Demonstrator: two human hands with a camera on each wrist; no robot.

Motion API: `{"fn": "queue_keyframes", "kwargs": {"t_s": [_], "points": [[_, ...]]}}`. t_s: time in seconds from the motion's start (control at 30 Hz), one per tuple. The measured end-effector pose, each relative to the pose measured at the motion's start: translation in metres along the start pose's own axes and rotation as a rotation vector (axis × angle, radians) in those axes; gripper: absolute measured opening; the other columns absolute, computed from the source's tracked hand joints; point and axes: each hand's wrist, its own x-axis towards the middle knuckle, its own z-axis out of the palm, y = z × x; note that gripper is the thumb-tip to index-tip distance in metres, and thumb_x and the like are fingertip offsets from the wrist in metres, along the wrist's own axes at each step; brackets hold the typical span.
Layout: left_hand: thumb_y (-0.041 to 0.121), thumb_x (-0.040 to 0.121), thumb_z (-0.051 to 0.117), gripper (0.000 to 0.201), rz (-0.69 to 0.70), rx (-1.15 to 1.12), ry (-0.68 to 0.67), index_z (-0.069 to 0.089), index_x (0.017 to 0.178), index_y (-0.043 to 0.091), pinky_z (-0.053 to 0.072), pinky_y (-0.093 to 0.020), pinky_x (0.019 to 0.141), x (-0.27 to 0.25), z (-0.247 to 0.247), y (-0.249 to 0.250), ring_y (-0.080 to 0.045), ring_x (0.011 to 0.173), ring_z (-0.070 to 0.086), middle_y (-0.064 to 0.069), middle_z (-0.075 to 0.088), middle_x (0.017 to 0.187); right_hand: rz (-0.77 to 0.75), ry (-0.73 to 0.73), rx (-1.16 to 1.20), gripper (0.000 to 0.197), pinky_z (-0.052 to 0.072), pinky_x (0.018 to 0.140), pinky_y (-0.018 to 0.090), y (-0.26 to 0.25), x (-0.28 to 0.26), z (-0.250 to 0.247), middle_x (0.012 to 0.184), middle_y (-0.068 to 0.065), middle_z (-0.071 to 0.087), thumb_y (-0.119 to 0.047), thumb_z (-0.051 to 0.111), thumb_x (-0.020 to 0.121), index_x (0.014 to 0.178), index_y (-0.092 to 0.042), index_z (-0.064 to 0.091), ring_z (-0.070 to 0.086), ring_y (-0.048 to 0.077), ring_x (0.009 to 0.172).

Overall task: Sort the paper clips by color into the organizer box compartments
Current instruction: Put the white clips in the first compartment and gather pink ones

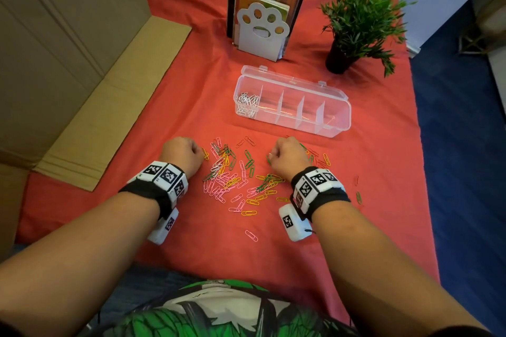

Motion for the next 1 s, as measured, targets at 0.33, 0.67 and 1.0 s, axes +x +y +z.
{"fn": "queue_keyframes", "kwargs": {"t_s": [0.33,0.67,1.0], "points": [[0.016,0.078,0.065,0.009,0.191,0.042,-0.154,0.071,0.078,0.008,0.044,-0.026,0.072,-0.018,0.011,0.012,-0.027,0.083,0.065,-0.012,0.071,0.083,0.268,-0.24,1.131,0.021,0.04,0.044,0.018,-0.028,-0.013,-0.001,0.069,0.001,0.047,-0.002,0.042,0.092,0.08,-0.014,0.055,0.046,0.011,0.056],[0.019,0.086,0.059,0.007,0.088,-0.059,-0.17,0.062,0.081,0.015,0.032,-0.025,0.065,-0.007,0.004,-0.001,-0.021,0.074,0.052,-0.002,0.055,0.073,-0.279,-0.177,-0.064,0.048,0.037,0.075,0.026,-0.047,-0.026,0.05,0.092,0.004,0.032,-0.012,0.047,0.09,0.135,-0.031,0.048,0.044,0.023,0.084],[-0.005,0.091,0.038,0.032,-0.196,-0.884,-0.368,0.053,0.082,0.023,0.033,-0.013,0.039,-0.007,-0.001,0.01,-0.008,0.051,0.038,0.0,0.048,0.066,-0.315,-0.059,-0.028,0.031,0.041,0.078,0.029,-0.041,-0.024,0.036,0.096,0.011,0.047,-0.003,0.051,0.084,0.106,-0.014,0.069,0.053,0.03,0.098]]}}
